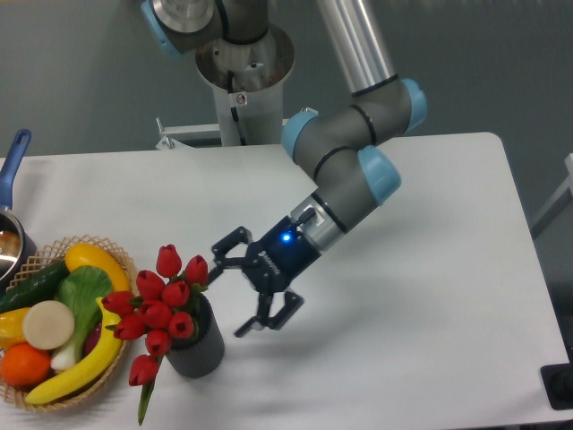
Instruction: Insert the flowers into the vase
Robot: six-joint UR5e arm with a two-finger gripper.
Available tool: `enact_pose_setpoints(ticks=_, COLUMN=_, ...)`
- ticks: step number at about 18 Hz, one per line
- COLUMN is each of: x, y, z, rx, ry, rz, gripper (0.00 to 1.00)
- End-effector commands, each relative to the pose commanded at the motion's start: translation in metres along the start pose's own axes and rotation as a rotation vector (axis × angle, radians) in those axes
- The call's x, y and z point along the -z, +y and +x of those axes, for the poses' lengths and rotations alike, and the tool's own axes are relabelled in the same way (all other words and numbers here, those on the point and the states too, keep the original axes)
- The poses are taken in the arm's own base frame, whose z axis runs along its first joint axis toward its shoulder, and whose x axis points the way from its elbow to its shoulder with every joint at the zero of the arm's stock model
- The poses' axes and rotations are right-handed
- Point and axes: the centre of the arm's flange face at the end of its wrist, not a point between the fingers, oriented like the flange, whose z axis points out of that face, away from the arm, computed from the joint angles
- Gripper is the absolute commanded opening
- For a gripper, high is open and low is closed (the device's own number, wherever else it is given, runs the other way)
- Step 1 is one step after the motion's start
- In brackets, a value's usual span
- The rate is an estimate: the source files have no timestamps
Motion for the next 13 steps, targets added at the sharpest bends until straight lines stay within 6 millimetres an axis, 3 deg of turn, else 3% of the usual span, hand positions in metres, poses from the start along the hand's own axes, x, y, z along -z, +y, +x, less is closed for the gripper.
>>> enact_pose_setpoints(ticks=2, x=0.014, y=0.002, z=-0.014, rx=-0.008, ry=-0.045, rz=-0.077, gripper=1.0)
enact_pose_setpoints(ticks=4, x=0.038, y=0.02, z=-0.023, rx=-0.004, ry=-0.127, rz=-0.293, gripper=1.0)
enact_pose_setpoints(ticks=8, x=0.086, y=-0.004, z=-0.025, rx=0.017, ry=-0.28, rz=-0.529, gripper=1.0)
enact_pose_setpoints(ticks=10, x=0.115, y=-0.016, z=-0.014, rx=0.027, ry=-0.314, rz=-0.632, gripper=1.0)
enact_pose_setpoints(ticks=13, x=0.143, y=-0.017, z=0.005, rx=-0.036, ry=-0.254, rz=-0.805, gripper=1.0)
